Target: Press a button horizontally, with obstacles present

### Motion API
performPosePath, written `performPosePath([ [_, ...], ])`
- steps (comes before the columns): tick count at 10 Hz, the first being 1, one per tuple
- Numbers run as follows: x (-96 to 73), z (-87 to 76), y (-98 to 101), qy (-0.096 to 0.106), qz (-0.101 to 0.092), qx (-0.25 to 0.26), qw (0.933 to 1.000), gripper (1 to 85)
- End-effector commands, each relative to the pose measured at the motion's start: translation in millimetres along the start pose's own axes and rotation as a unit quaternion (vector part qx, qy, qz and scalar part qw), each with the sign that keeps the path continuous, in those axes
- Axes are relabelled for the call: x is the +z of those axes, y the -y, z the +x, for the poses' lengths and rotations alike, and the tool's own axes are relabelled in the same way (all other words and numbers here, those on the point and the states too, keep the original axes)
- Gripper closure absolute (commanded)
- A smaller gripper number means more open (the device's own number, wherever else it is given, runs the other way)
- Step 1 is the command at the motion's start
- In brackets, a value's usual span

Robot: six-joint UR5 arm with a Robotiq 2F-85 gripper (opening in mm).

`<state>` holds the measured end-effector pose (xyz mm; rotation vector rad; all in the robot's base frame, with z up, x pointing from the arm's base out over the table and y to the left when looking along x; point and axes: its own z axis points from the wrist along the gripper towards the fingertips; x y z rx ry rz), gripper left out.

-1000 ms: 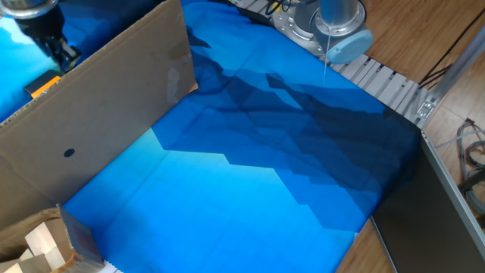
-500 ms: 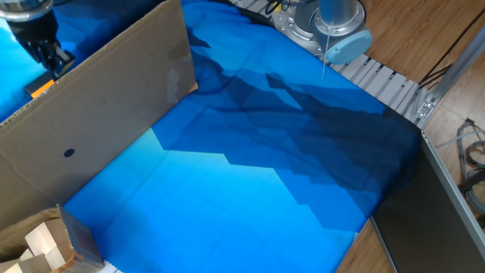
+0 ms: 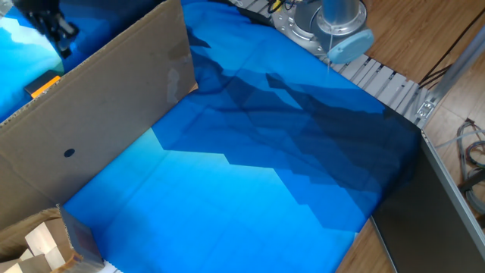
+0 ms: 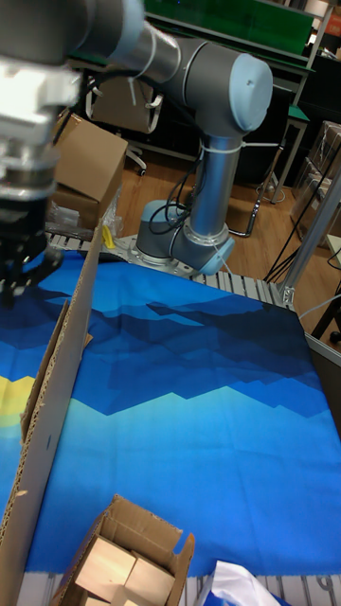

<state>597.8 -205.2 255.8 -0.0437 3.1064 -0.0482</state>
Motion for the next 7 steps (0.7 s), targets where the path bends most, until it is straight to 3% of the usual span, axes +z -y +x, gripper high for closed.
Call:
performPosePath([
  [1,-31.9,9.1,-46.1,-0.001,0.010,0.031,0.9995,84.7],
  [3,-26.0,16.3,-60.2,-0.009,0.013,0.040,0.9991,84.7],
  [4,-25.6,17.3,-58.0,-0.009,0.020,0.040,0.9990,84.7],
  [7,-30.0,15.2,-43.2,-0.013,0.012,0.025,0.9995,84.7],
])
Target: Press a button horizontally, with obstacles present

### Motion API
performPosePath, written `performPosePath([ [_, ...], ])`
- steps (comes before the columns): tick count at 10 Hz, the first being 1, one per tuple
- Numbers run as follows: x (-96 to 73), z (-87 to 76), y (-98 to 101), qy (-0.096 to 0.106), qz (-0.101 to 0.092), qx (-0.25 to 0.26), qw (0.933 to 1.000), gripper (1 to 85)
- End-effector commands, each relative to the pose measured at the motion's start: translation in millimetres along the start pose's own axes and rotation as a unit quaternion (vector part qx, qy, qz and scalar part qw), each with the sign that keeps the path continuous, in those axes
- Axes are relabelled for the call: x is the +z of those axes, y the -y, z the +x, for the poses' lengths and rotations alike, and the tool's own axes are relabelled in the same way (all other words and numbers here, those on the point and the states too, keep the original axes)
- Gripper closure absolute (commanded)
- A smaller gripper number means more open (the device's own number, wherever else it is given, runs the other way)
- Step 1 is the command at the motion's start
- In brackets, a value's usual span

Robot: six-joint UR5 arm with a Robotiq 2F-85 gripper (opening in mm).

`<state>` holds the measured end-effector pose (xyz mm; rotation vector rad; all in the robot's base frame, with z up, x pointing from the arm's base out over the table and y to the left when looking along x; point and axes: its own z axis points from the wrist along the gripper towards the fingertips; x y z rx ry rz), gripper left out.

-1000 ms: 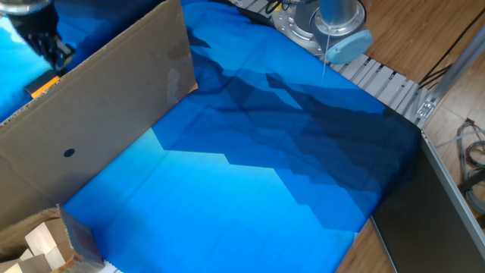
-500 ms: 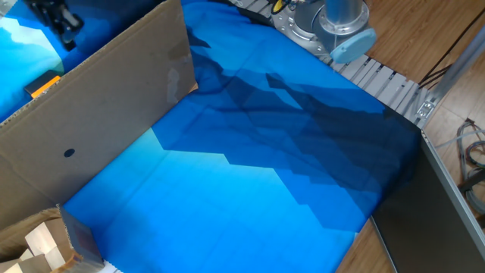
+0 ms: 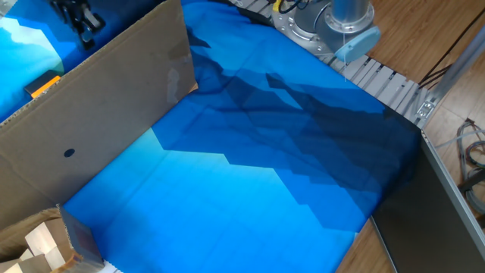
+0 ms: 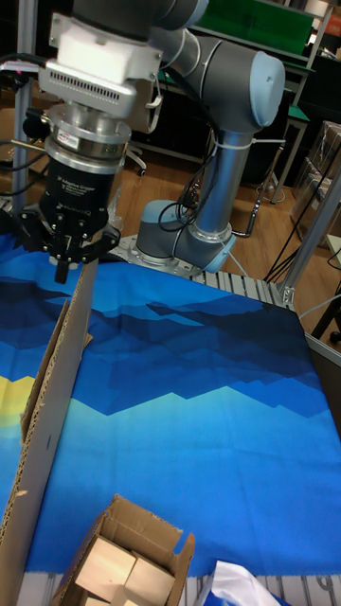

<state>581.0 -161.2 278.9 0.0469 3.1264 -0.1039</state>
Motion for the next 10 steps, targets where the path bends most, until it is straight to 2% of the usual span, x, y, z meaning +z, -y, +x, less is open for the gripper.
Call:
performPosePath([
  [1,-2.3,-2.0,7.4,-0.001,-0.005,-0.009,1.0000,84.7],
  [4,19.5,-22.1,32.4,0.013,-0.011,-0.042,0.9990,84.7],
  [5,19.3,-26.8,31.0,0.022,-0.013,-0.060,0.9979,84.7],
  [6,18.6,-34.1,24.5,0.037,-0.025,-0.070,0.9966,84.7],
  [9,14.9,-58.6,13.7,0.087,-0.040,-0.090,0.9913,84.7],
  [10,14.9,-57.0,11.4,0.084,-0.045,-0.089,0.9914,84.7],
])
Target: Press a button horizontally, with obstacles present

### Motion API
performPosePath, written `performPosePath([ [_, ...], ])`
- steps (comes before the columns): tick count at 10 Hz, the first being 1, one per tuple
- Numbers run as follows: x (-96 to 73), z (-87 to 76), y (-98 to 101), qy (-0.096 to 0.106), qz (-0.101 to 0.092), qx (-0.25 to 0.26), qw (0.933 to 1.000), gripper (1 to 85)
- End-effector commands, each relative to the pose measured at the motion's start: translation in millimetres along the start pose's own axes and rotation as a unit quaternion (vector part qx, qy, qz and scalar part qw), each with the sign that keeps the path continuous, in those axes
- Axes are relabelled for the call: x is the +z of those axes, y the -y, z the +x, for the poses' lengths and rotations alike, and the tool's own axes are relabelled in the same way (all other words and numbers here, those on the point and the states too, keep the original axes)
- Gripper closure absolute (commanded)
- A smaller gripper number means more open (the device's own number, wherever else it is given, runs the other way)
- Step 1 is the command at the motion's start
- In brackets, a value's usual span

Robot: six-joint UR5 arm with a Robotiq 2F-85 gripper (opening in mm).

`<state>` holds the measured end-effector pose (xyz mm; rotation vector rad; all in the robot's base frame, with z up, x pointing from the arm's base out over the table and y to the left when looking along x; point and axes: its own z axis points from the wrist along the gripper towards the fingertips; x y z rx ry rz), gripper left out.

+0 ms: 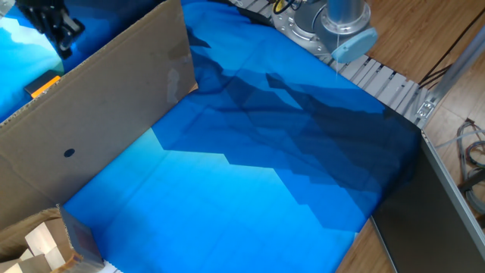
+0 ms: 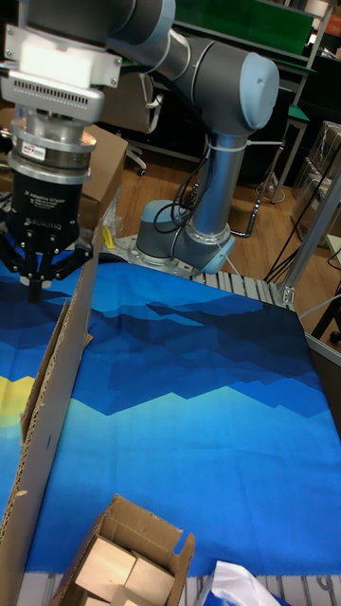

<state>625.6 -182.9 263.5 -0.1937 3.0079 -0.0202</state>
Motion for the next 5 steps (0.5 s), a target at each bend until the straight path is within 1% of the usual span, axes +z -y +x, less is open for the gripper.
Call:
performPosePath([
  [1,-4.2,-2.4,-1.4,0.005,-0.006,-0.007,0.9999,84.7],
  [2,-29.5,10.1,-6.9,-0.016,-0.005,0.004,0.9999,84.7],
  [3,-55.9,19.3,-17.6,-0.031,-0.003,0.017,0.9994,84.7],
  [4,-74.4,23.6,-28.4,-0.040,0.001,0.029,0.9988,84.7],
  [5,-86.8,22.2,-42.3,-0.044,0.002,0.042,0.9982,84.7],
])
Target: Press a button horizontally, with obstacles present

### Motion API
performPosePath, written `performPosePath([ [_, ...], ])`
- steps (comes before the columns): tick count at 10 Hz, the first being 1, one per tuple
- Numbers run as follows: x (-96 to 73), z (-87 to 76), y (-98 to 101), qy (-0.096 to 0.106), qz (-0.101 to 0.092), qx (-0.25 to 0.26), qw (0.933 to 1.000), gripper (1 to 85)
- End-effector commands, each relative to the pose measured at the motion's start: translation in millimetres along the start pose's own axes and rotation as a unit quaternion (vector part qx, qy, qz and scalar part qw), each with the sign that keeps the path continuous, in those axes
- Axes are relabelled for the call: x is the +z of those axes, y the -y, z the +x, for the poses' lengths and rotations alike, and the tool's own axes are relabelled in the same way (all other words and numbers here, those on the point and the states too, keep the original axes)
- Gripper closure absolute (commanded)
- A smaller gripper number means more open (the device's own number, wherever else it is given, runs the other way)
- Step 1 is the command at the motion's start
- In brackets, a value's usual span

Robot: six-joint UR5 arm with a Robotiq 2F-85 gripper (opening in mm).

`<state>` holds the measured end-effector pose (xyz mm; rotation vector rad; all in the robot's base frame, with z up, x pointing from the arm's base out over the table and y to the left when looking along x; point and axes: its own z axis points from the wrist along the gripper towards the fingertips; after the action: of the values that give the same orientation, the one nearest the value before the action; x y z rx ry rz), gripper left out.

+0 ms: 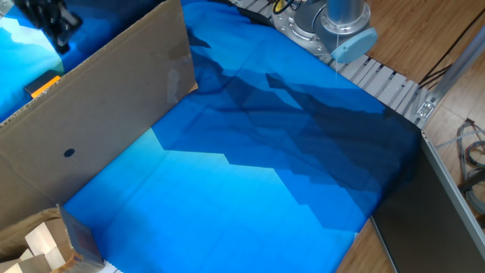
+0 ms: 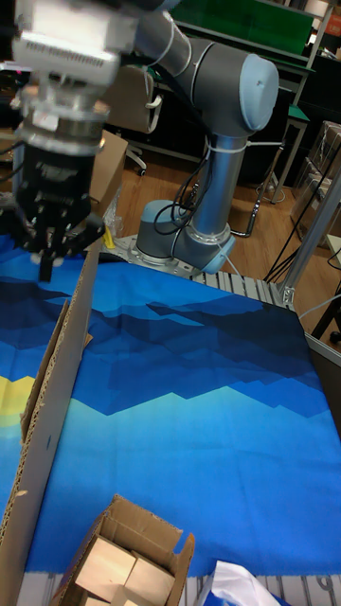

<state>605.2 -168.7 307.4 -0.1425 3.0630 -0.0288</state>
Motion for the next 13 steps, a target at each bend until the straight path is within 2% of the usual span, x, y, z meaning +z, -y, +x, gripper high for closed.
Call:
performPosePath([
  [1,-46.2,9.2,-44.5,-0.021,0.000,0.040,0.9990,84.7],
  [2,-47.7,4.6,-68.6,-0.018,-0.002,0.062,0.9979,84.7],
  [3,-45.8,1.1,-95.1,-0.012,-0.016,0.086,0.9961,84.7],
  [6,-29.9,-8.3,-159.3,0.017,-0.029,0.140,0.9896,84.7],
  [9,-5.1,-12.1,-185.4,0.040,-0.024,0.158,0.9863,84.7],
  [11,1.2,-10.7,-188.1,0.049,-0.013,0.160,0.9859,84.7],
  [12,3.4,-15.6,-192.3,0.061,-0.019,0.168,0.9836,84.7],
  [13,6.9,-13.3,-199.1,0.056,-0.031,0.171,0.9832,84.7],
])
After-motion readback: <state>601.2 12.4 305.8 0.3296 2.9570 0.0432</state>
